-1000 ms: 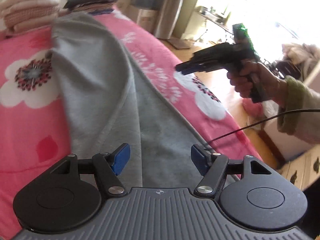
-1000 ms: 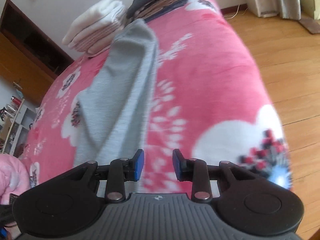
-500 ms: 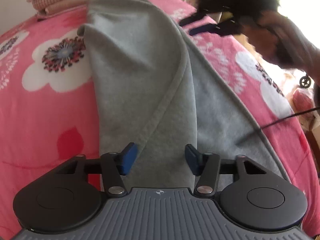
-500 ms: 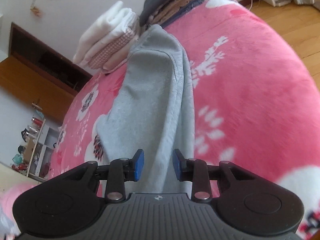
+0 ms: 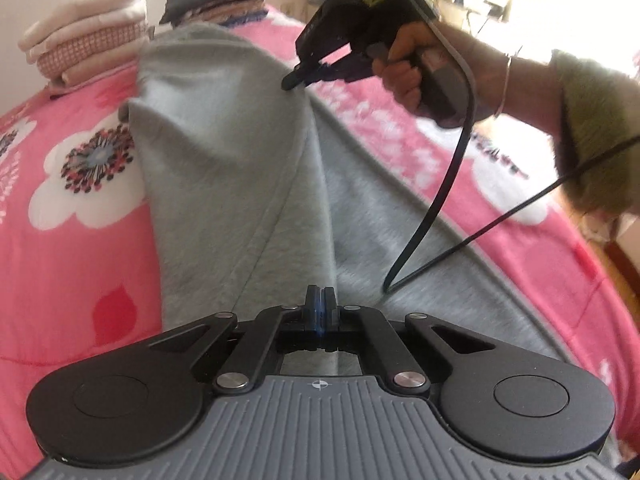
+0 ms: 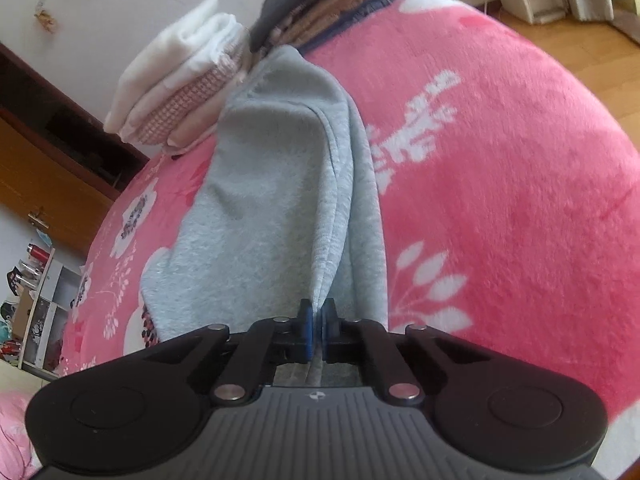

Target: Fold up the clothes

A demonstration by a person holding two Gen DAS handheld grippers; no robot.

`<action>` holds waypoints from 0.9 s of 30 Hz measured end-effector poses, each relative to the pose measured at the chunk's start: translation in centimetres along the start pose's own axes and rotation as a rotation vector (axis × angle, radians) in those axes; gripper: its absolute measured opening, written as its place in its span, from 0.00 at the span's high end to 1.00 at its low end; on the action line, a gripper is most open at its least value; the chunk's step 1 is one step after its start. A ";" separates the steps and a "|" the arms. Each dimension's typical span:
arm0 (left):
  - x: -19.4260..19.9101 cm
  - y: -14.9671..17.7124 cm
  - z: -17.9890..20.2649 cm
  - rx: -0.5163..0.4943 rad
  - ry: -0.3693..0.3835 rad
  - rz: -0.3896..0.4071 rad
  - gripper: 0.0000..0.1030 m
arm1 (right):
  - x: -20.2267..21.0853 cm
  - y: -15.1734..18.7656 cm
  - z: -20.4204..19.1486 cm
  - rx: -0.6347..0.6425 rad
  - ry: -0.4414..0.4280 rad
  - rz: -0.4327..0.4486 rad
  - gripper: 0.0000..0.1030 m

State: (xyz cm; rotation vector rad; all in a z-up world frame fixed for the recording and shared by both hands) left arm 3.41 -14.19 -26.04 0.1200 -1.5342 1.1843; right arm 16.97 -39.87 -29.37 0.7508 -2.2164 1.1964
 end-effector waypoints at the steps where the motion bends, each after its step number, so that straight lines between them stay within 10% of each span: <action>1: 0.5 -0.3 0.2 -0.001 0.012 0.010 1.00 | 0.5 -0.2 -0.1 0.004 -0.008 0.017 0.97; 10: -0.4 -0.4 -1.1 -0.012 -0.014 -0.016 0.99 | 0.6 0.0 2.1 -0.098 -0.039 0.034 0.97; 14: -0.2 -0.3 -2.6 0.018 -0.030 -0.002 0.64 | 0.9 0.0 2.3 -0.081 -0.031 0.049 0.97; 27: -4.5 -1.2 -5.0 0.026 -0.016 -0.061 0.49 | -0.2 1.1 3.8 -0.083 -0.015 0.009 0.97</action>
Point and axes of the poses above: each gripper's, at about its wrist camera, not at the fingertips, and x roughly against the way its jaws point, z to its right, y to its underside, the point moved 6 cm from there along -x, roughly the way its jaws point, and after that the axes turned 12 degrees about x, right-handed, at the moved point
